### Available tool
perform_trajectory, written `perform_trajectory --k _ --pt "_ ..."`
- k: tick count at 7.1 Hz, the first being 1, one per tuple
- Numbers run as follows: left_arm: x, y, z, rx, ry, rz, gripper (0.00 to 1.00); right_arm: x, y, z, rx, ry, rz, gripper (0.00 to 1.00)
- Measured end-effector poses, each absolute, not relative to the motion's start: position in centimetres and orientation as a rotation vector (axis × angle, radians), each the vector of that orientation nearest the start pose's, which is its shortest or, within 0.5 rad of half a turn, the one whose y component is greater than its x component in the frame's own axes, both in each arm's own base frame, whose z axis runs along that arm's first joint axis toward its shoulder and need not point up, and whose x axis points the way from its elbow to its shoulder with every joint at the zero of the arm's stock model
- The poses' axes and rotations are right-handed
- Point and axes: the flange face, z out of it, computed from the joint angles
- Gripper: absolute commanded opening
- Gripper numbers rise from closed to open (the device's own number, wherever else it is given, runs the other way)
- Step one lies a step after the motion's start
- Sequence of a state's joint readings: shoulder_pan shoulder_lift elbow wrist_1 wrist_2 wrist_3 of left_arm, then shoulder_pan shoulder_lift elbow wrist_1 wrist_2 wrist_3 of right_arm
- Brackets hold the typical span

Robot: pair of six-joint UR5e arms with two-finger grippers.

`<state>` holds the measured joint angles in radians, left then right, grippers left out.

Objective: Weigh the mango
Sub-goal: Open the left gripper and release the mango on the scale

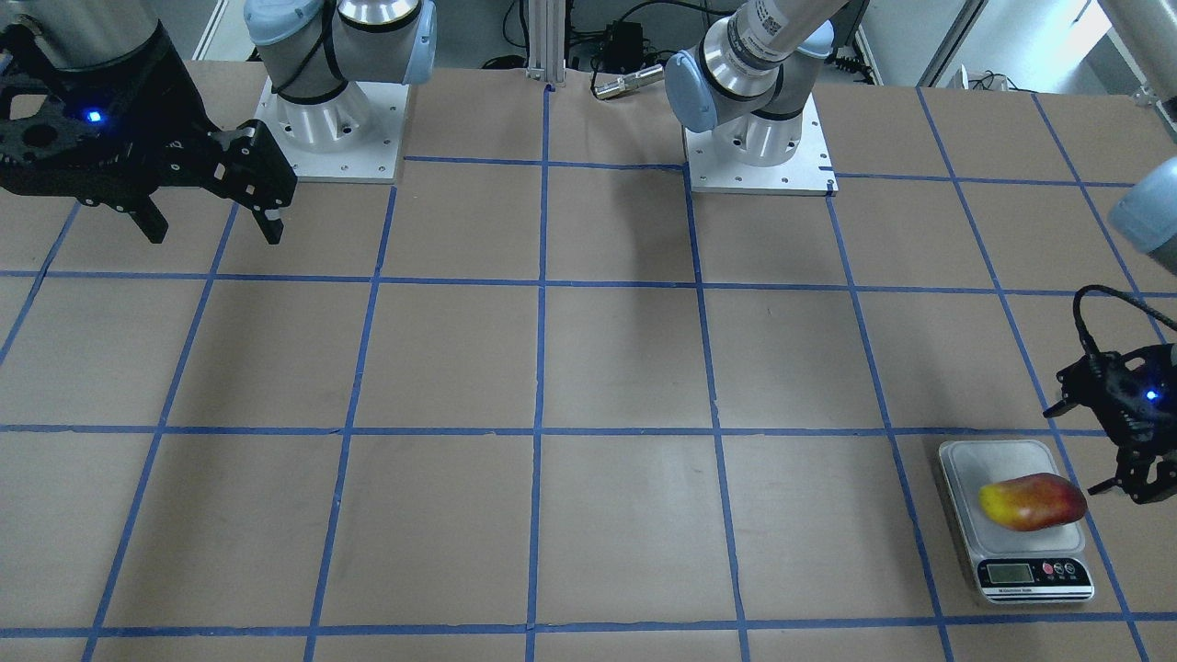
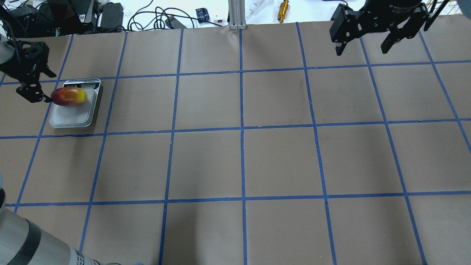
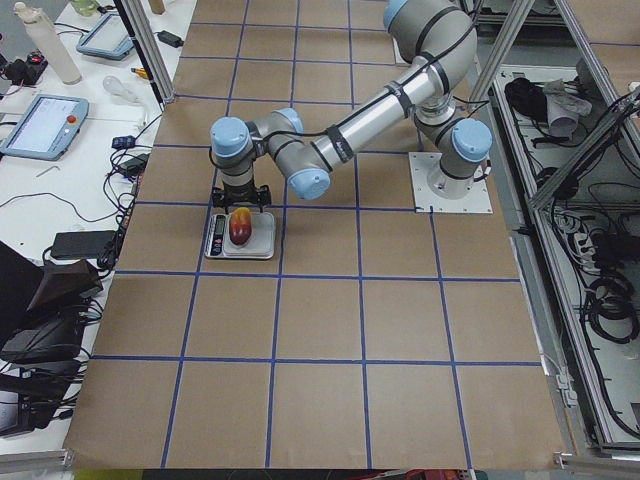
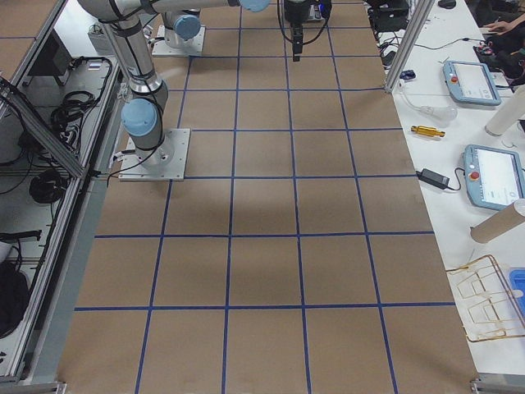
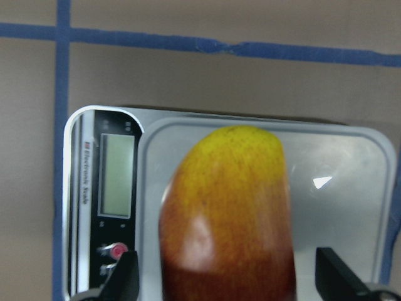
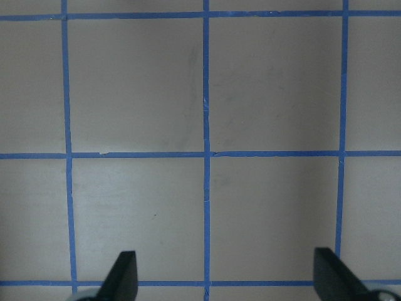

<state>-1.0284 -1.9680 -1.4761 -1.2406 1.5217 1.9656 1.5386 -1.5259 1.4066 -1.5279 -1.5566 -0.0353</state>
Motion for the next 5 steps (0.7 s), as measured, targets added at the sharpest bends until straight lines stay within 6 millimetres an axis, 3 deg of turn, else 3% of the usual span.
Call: perform_trajectory --k 3,5 --pt "17.5 -54.9 45.3 1.818 2.582 -0.02 1.0 11.8 -52.0 54.2 -0.006 3.128 -0.119 1.0" --pt "14.6 -50.8 49.6 1.524 2.791 0.009 1.0 11.8 -52.0 54.2 -0.006 3.127 -0.119 1.0"
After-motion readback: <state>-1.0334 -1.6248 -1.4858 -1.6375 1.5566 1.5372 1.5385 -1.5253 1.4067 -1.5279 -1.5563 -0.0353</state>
